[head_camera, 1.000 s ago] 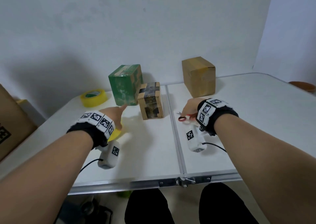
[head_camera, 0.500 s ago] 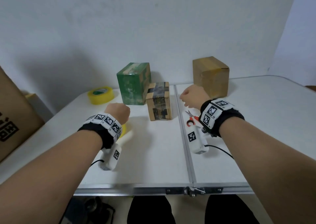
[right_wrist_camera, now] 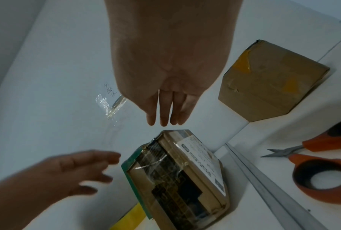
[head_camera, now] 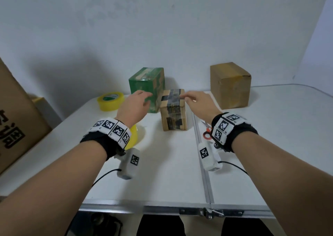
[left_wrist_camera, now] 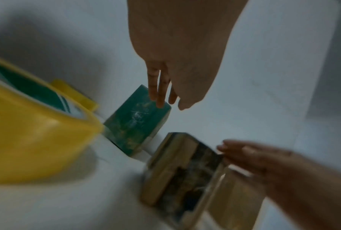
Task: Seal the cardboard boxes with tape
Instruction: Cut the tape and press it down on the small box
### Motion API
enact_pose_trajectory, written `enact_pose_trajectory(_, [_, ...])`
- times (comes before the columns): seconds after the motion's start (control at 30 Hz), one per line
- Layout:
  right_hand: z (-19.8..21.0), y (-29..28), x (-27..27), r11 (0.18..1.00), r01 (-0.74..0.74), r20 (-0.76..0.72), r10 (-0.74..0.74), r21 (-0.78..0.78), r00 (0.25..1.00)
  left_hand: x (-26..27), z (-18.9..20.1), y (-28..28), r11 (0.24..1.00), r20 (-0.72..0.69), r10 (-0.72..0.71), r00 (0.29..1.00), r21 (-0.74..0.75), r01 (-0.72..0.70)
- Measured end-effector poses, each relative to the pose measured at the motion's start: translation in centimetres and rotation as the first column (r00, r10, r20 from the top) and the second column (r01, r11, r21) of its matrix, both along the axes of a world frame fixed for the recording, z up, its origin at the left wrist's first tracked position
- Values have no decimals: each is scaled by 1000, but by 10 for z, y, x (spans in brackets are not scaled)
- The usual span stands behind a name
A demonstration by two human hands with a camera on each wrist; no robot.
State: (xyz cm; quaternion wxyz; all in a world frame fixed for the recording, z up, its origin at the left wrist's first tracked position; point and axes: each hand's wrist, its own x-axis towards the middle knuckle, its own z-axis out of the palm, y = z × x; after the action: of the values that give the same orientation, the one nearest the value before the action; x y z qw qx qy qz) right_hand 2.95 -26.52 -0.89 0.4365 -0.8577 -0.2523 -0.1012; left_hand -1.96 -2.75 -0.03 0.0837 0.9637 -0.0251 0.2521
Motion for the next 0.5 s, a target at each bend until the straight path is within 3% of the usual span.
enact_pose_trajectory(0.07, [2, 5, 6, 998, -15, -8, 15, -60, 1000, 5, 11, -15, 966, 2, -84, 996, -244, 82])
enact_pose_trajectory(0.13, [5, 10, 12, 978, 8, 15, -5, -209, 1000, 12, 17, -32, 942, -93, -159, 983, -313, 123])
enact_pose_trajectory(0.2, [4, 10, 18, 965, 44, 26, -39, -257, 999, 24, 16, -43, 951, -170, -186, 968, -280, 133])
enact_pose_trajectory(0.3, [0, 6, 23, 980, 103, -17, -107, -170, 994, 37, 5, -49, 960, -252, -197, 947, -244, 135])
enact_pose_trajectory(0.37, [-1, 9, 23, 974, 125, -18, -131, -191, 991, 40, -5, -49, 954, -240, -224, 945, -254, 161])
enact_pose_trajectory(0.5, [-6, 19, 23, 969, 171, 10, -172, -177, 985, 46, -16, -40, 974, -210, -211, 955, -128, 187])
